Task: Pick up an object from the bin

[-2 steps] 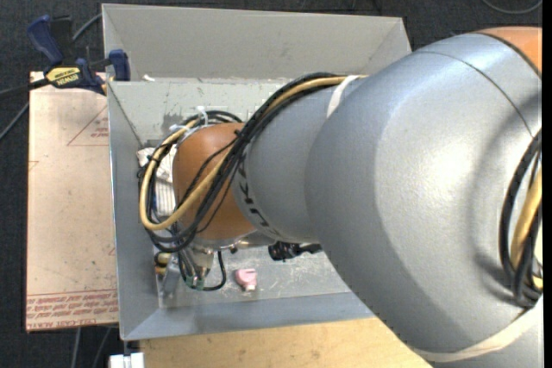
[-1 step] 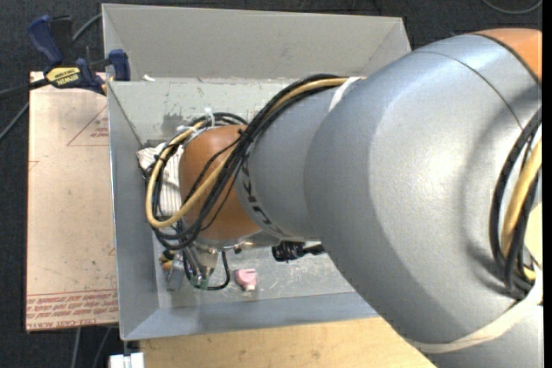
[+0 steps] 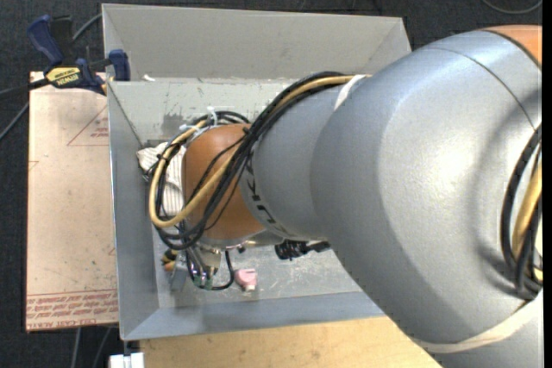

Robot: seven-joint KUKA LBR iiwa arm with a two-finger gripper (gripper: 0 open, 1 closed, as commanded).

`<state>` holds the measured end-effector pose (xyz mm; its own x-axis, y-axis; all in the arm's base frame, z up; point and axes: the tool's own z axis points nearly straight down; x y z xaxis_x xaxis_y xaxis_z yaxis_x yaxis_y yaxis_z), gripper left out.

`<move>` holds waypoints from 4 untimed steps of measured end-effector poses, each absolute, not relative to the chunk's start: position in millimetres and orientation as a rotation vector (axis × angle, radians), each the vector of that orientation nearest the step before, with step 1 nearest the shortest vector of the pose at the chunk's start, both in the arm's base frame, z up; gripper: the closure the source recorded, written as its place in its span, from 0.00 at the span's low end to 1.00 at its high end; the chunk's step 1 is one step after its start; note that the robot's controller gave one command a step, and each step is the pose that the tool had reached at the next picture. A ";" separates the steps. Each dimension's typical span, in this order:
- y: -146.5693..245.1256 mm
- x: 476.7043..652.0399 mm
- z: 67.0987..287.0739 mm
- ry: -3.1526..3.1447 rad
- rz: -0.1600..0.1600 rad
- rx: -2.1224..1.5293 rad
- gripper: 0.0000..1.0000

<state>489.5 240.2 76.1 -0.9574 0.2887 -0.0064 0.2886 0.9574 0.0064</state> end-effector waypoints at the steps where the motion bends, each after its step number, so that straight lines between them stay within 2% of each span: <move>1: 229.3 490.9 69.1 3.081 0.010 0.578 1.00; 2: 233.8 497.1 69.7 3.085 0.011 0.549 1.00; 3: 235.3 497.6 170.5 3.080 0.012 0.575 1.00; 4: 230.7 494.9 66.0 3.087 0.009 0.551 1.00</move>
Offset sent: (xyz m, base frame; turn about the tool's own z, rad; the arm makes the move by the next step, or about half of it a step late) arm 0.0075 -0.0066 -0.0061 0.0584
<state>494.9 230.7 66.0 -0.9382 0.3461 -0.0050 0.3460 0.9382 0.0068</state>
